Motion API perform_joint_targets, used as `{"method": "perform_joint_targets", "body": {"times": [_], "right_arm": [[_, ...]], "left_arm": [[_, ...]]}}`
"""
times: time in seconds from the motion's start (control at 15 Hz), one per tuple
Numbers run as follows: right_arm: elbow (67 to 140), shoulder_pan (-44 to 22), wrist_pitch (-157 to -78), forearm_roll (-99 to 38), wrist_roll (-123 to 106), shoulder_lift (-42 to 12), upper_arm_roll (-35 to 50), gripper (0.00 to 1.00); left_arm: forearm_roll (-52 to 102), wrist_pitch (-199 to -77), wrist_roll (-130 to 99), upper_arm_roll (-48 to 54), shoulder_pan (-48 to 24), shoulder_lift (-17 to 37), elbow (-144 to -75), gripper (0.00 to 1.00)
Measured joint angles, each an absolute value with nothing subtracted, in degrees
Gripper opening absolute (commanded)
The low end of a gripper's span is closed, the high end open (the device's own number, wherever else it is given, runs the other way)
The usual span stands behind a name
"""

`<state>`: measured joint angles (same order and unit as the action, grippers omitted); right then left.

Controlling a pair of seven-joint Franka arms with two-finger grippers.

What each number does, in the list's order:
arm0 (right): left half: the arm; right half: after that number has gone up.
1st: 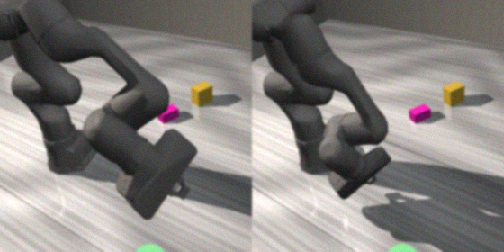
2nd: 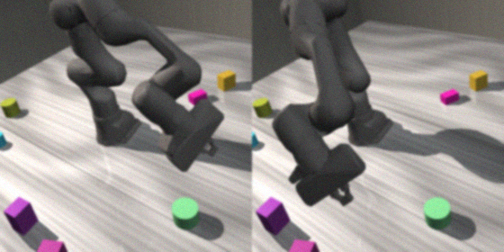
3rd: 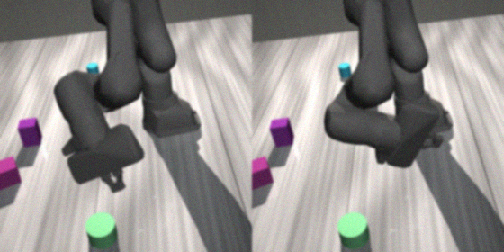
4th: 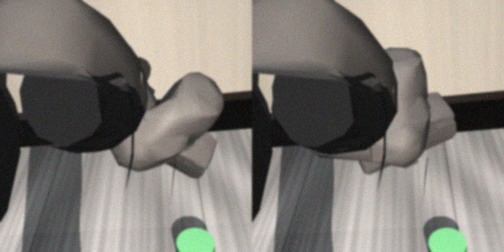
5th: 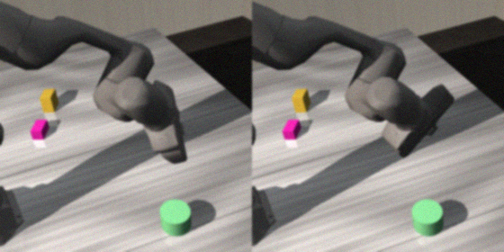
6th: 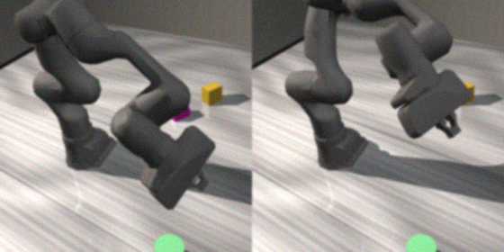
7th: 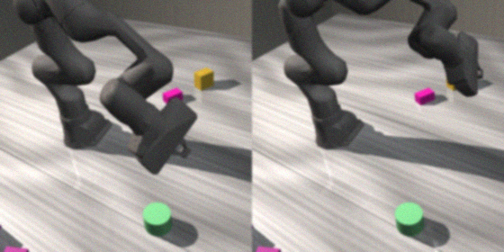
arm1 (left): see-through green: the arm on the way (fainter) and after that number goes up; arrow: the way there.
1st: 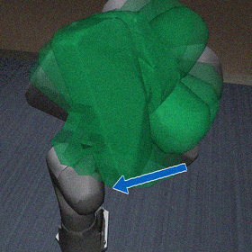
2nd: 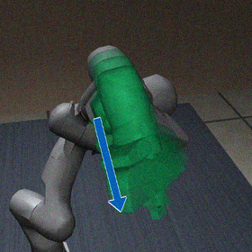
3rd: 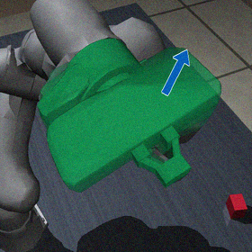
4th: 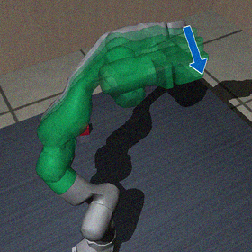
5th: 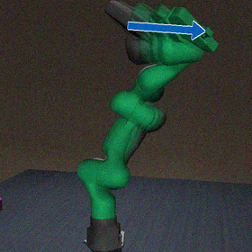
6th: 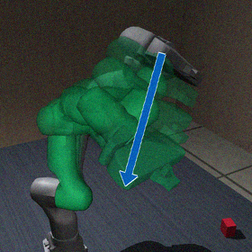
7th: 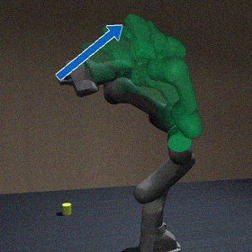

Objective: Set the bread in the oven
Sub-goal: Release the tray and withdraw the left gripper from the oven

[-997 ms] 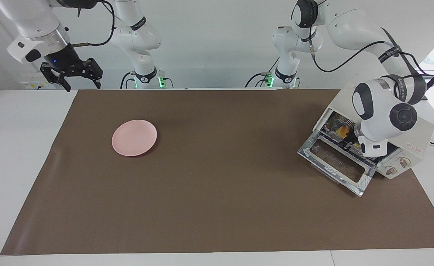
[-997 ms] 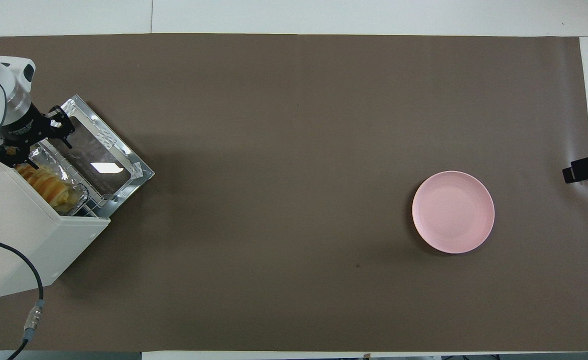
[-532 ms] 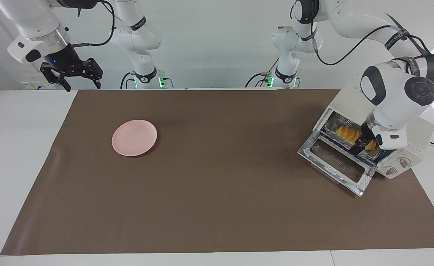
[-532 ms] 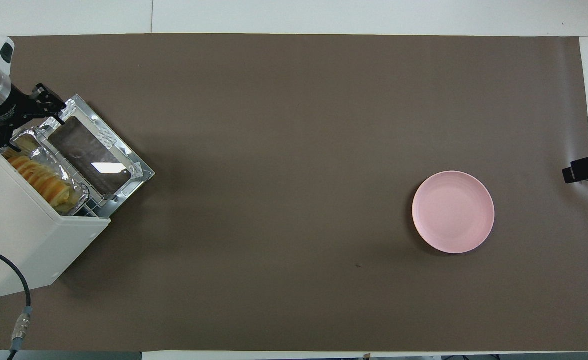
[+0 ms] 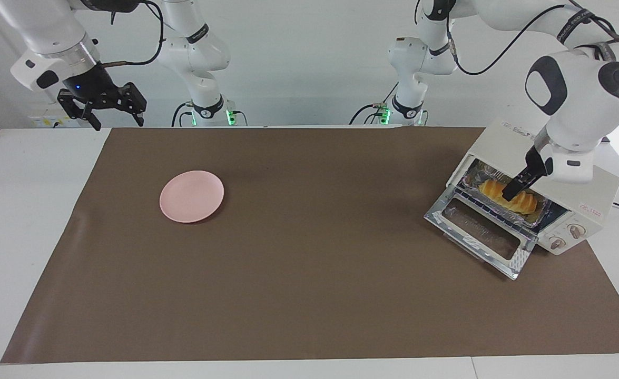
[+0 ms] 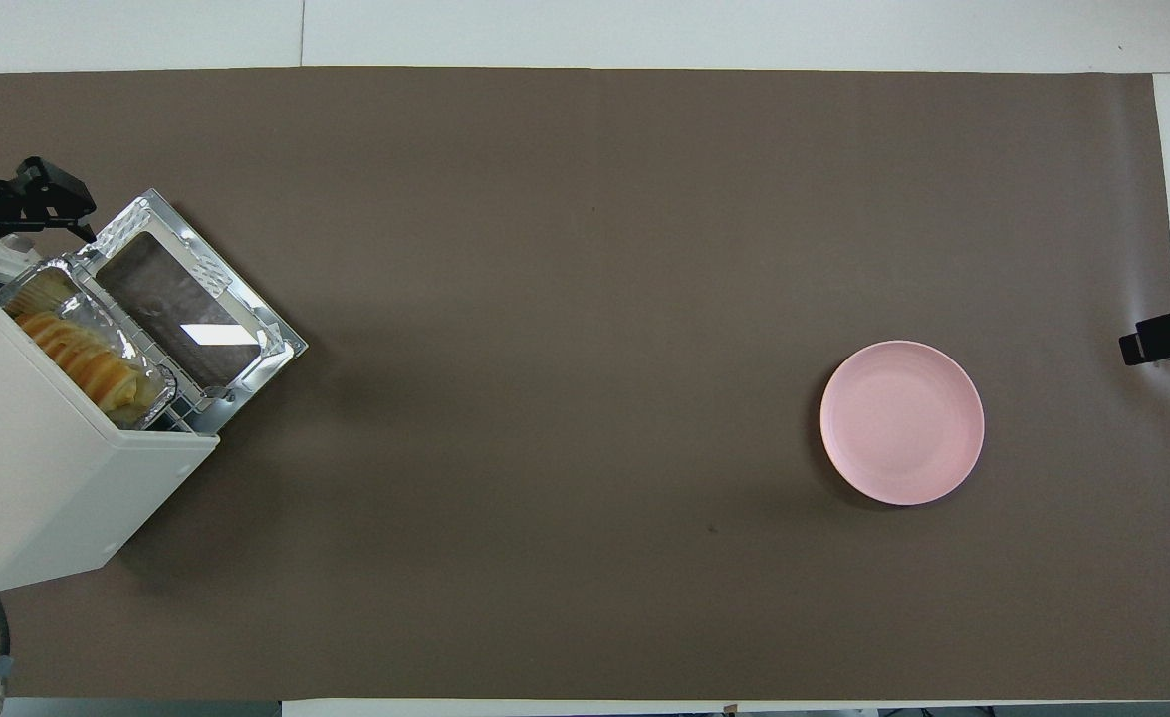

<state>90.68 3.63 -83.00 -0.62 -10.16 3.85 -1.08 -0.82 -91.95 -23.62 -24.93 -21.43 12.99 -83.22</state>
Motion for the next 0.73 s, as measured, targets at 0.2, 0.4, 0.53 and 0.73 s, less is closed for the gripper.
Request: {"method": "perform_joint_targets", "body": {"times": [0.2,0.4,0.53,0.73], "right_arm": [[90.68,3.63,-83.00,-0.62,-10.16,3.85,-1.08,1.00],[90.68,3.63,-83.00,-0.62,-10.16,3.85,-1.08,1.00],[90.68,3.63,-83.00,-0.62,-10.16,3.85,-1.08,1.00],[90.68,3.63,-83.00,-0.62,-10.16,3.85,-1.08,1.00]], "left_arm": [[-0.66,-86.66,-21.66,-24.74,-21.45,10.22,-80.93,1.00],[-0.40,-85.34,-19.98,-24.66,-21.45,9.27,-80.34,1.00],[-0.38,-84.59,-17.70,-24.63,-21.46,8.99,-80.26,1.00],[-0.36,-82.12,-14.15,-24.64,-21.47,8.70,-80.14,1.00]]}}
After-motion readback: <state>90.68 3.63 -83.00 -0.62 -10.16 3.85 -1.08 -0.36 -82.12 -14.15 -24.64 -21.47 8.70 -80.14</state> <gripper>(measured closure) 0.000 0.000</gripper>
